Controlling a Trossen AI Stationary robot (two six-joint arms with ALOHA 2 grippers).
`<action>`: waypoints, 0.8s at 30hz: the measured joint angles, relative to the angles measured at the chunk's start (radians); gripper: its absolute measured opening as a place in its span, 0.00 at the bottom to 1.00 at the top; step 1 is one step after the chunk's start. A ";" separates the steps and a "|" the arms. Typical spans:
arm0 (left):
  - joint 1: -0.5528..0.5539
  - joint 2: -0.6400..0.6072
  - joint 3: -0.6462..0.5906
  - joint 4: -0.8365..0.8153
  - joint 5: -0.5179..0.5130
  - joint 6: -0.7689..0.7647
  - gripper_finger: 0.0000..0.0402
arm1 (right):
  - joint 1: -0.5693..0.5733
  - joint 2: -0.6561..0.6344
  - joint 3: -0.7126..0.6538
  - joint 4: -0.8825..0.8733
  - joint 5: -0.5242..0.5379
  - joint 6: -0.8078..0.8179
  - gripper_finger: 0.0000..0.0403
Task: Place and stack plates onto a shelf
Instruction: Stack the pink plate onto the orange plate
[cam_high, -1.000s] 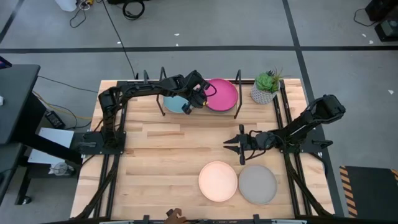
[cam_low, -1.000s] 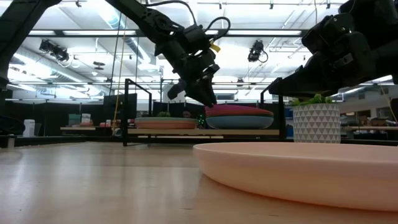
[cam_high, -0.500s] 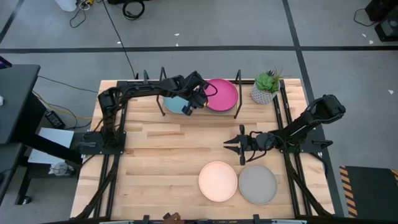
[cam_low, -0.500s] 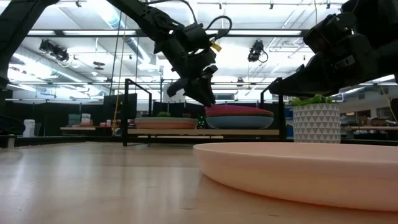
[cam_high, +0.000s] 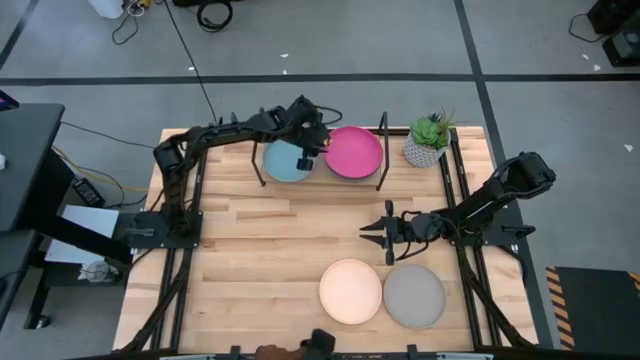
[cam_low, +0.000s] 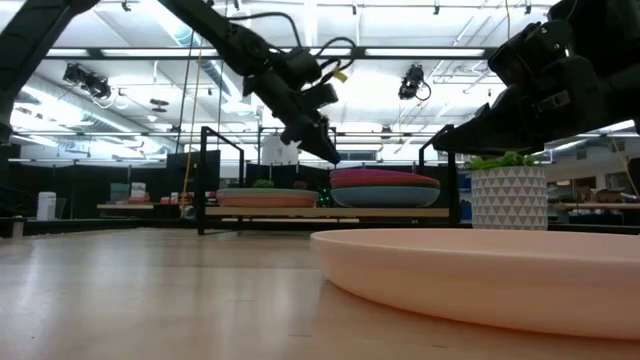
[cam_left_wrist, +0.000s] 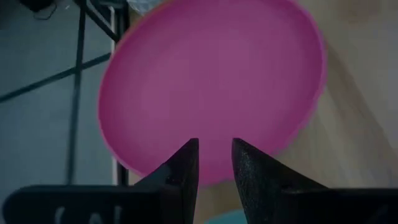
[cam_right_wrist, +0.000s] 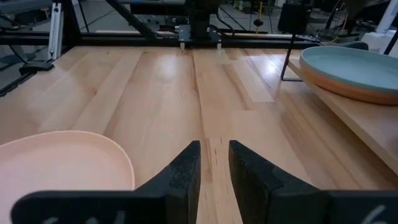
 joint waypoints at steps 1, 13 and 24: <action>0.011 0.005 0.000 0.010 0.028 -0.032 0.25 | 0.000 0.000 0.000 0.000 0.000 0.000 0.22; 0.026 0.077 0.002 0.023 0.040 -0.097 0.25 | 0.000 0.000 0.000 0.006 0.000 0.000 0.22; 0.010 0.036 0.002 0.027 0.029 -0.070 0.25 | 0.000 0.000 0.000 0.006 0.000 0.004 0.22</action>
